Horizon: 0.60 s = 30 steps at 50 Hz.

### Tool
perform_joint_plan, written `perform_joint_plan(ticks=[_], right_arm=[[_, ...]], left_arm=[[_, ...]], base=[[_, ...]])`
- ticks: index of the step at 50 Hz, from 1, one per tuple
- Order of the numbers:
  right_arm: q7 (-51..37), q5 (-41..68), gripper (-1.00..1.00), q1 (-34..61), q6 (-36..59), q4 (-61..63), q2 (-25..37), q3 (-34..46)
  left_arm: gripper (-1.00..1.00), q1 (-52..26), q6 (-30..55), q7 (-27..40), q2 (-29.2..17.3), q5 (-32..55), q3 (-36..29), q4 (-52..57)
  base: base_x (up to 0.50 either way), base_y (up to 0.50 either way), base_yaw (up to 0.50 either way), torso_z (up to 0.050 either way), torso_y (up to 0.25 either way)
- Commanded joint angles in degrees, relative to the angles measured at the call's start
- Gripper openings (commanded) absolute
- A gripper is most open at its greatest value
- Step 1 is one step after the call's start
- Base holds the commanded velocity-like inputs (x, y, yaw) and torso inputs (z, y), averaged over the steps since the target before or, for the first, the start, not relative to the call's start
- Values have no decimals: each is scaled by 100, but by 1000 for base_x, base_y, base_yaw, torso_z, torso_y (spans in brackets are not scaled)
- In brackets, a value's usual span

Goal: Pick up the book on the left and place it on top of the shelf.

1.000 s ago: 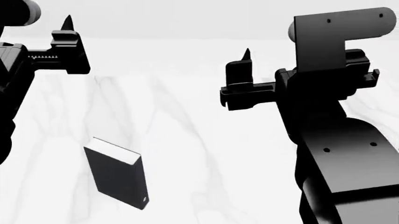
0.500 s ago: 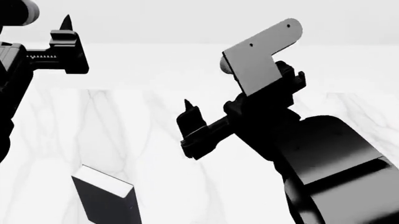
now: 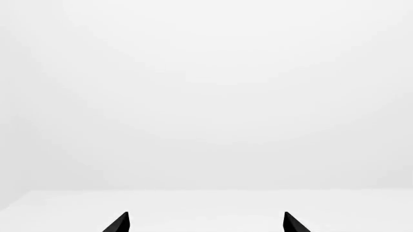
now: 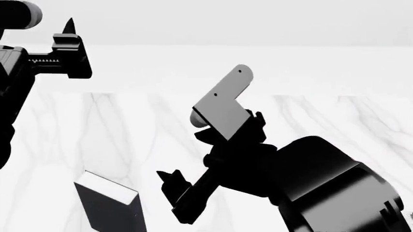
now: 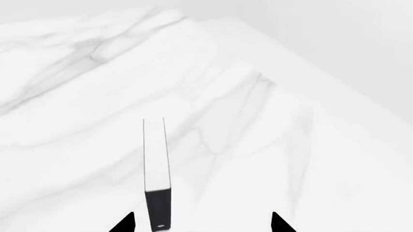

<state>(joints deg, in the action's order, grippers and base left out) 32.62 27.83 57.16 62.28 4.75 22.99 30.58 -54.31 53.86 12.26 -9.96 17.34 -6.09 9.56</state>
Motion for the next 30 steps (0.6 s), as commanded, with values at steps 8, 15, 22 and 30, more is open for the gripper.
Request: perform_joint_plan(ticks=[8,15,22,30], right_arm=[[403,-61,100,208,-654,-881,-415,305],[655,-195,100,383,-1125,-1731,-795,515],[827,-317,100,448,-1510,-2451,-1109,706],[1029,-462,100,516,-1938,-3253,-1473,951]], left_arm=[[100,-21,43,53,-38,46,-71,47],[100,-40,62,75,-47,68,-86,56],[100,-50,87,95,-69,99,-83,87],[100,-53,89,115,-74,132,-97,96]], base=[[0,0,0,0,0],[0,0,0,0,0],[0,0,0,0,0],[0,0,0,0,0]])
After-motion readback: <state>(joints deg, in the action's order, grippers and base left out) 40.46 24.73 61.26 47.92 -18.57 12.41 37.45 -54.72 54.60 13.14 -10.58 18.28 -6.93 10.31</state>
